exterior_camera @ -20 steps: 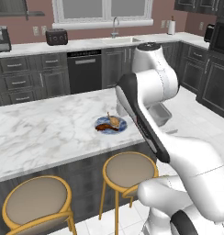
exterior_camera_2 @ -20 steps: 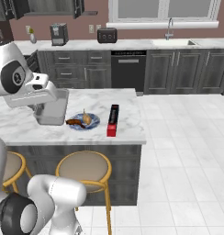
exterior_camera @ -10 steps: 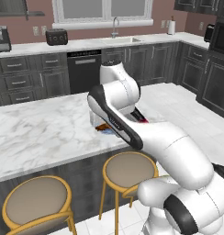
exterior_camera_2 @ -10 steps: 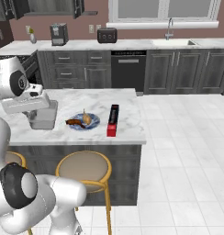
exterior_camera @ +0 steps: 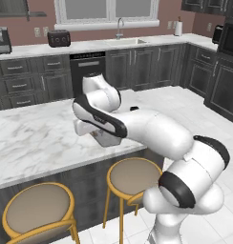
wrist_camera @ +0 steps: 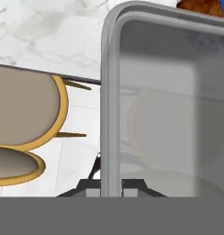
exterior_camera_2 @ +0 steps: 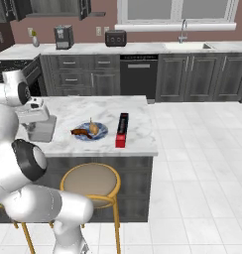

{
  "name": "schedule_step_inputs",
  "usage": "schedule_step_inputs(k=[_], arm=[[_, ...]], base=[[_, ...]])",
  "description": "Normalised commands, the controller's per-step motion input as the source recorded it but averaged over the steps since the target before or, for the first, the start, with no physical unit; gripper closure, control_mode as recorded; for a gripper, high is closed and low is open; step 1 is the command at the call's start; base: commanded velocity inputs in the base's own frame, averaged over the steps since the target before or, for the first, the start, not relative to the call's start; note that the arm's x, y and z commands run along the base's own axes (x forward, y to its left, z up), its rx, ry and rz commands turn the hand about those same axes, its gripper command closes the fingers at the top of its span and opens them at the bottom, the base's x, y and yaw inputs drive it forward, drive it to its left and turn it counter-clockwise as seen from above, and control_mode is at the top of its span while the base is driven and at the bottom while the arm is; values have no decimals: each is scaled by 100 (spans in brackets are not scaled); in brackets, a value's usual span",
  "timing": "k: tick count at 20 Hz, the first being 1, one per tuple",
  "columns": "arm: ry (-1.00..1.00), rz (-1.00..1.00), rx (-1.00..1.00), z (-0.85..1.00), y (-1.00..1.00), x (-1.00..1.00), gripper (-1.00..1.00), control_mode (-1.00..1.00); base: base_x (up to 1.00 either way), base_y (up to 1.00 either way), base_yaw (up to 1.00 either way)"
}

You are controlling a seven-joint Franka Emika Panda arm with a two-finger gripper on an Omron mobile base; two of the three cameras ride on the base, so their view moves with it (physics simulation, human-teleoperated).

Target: Retrieve the tupperware and aluminum foil from the cabinet and place them on the dining counter near the plate with onion and chicken drumstick to prepare for storing leftovers.

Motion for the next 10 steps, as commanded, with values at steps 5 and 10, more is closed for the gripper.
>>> schedule_step_inputs(k=[5,10], arm=[[9,0,0,-27,34,51,100,-100],[0,0,0,-45,7,50,100,-100]], base=[[0,0,0],[0,0,0]])
